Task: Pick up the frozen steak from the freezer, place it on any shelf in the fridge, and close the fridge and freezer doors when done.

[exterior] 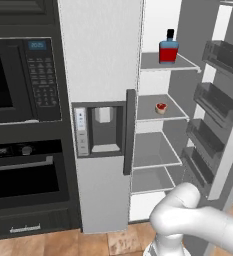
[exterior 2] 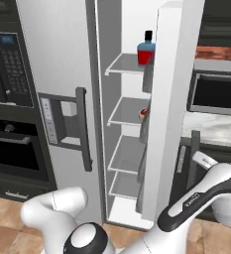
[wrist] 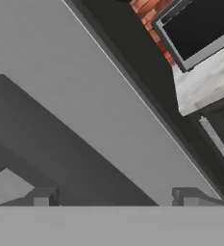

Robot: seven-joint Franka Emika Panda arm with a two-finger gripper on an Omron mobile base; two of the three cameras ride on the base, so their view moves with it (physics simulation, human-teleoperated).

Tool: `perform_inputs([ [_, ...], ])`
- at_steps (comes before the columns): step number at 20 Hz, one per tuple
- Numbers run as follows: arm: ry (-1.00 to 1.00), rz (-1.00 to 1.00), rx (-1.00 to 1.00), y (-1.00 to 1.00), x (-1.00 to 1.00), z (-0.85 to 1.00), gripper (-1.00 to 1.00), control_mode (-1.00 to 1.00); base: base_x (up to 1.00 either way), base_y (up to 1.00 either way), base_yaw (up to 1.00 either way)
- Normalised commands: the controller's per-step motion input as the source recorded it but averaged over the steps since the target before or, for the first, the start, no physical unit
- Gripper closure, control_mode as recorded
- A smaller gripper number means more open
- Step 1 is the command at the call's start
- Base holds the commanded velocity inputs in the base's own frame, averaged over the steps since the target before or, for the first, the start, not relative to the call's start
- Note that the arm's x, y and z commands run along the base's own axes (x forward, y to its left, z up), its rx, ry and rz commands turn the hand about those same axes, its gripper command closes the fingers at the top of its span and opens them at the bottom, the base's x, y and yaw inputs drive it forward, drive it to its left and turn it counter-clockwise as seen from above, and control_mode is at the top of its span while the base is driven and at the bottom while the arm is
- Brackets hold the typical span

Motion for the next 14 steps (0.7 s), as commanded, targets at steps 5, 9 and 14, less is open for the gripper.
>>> perform_inputs([
  [5,0.00,0.06,0.05,1.00,0.20,0.00,-1.00,-1.00,0.00,0.00,0.00],
  [9,0.00,0.02,0.04,1.00,0.24,0.00,-1.00,-1.00,0.00,0.00,0.00],
  [14,0.00,0.00,0.02,1.00,0.44,0.02,-1.00,-1.00,0.00,0.00,0.00],
])
